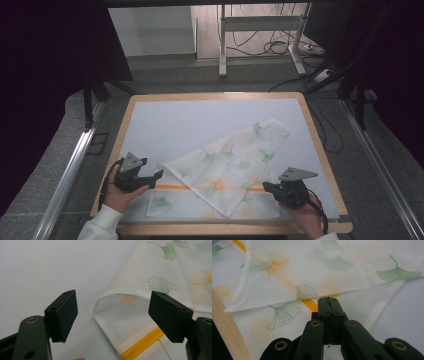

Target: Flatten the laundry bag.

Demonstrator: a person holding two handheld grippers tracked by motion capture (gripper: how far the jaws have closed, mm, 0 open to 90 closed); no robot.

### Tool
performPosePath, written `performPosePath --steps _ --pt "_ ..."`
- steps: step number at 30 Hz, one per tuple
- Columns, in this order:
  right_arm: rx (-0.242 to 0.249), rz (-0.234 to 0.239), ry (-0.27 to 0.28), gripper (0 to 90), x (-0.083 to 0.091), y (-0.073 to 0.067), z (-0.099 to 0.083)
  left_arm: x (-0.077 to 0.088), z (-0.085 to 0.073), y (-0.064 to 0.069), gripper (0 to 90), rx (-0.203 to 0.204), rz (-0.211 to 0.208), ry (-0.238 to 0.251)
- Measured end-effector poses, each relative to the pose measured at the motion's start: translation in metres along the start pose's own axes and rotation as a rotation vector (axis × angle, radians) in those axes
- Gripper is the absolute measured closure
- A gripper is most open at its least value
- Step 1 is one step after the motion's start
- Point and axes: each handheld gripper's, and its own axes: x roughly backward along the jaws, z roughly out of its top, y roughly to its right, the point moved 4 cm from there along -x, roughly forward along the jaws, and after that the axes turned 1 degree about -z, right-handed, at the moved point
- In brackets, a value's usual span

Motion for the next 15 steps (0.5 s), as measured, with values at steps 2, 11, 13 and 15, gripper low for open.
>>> performPosePath --steps 2,11,13,15 --pt "0.014 0.020 -0.022 89.6 -0.005 -0.005 -0.002 0.002 0.003 0.005 24.4 -0.004 -0.014 0.015" --pt "0.062 0.056 -0.068 89.6 -0.012 -0.022 -0.006 -0.002 0.015 0.032 24.8 -0.059 -0.067 0.021" --pt "0.068 0.058 -0.074 89.6 -0.013 -0.023 -0.006 -0.003 0.017 0.037 24.7 -0.068 -0.080 0.018" --pt "0.080 0.057 -0.110 89.7 -0.019 -0.025 -0.009 -0.008 0.020 0.050 24.9 -0.093 -0.097 0.002"
